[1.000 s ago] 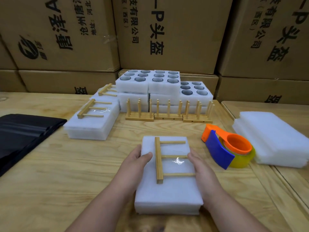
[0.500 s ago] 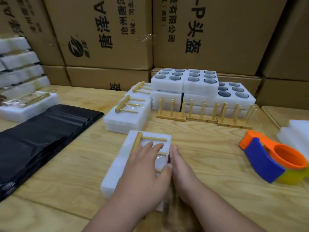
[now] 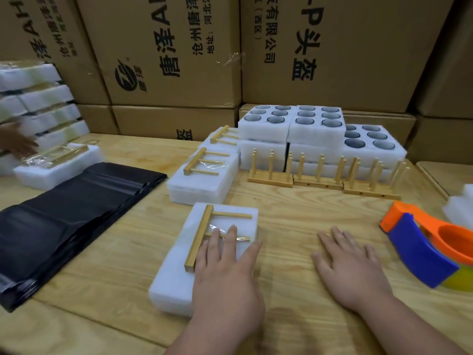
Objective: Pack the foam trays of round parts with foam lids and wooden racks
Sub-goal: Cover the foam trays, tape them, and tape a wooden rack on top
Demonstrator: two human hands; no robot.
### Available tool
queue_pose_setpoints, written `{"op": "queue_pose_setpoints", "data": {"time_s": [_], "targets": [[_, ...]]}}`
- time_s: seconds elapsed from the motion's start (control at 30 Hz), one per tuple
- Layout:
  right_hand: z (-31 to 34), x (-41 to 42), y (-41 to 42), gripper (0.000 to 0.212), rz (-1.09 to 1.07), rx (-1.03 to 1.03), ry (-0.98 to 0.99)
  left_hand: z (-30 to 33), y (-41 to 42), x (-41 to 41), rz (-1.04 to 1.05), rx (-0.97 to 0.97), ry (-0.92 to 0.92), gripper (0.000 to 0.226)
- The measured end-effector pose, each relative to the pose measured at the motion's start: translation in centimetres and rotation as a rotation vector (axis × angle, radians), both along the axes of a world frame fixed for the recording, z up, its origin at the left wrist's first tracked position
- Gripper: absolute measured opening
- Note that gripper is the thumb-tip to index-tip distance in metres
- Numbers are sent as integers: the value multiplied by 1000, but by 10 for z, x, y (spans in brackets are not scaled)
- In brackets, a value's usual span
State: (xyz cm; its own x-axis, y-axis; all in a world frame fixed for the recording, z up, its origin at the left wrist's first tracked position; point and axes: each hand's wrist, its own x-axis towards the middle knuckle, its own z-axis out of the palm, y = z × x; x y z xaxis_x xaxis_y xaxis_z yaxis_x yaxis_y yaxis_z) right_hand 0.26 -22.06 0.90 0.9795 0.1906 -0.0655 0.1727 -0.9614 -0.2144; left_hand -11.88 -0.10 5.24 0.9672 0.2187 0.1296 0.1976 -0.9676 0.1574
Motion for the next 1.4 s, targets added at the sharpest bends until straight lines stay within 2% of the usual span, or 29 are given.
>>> {"op": "queue_pose_setpoints", "data": {"time_s": [0.2,0.53,1.0,1.2,1.4], "targets": [[0,1,-1,68,-2,18,-6,-1,4,2,20,2,-29,85],[1,0,-2,69,-9,26,-3,3,45,6,55,31,-48,76],[-2,0,-4,70,-17,33,-6,7,116,18,117,34,-10,76],[1,2,-1,69,-21,33,-14,9,149,21,-2,45,14,76],[3,0,0,68,-25,25,-24,6,147,15,-57,57,20,72]]}}
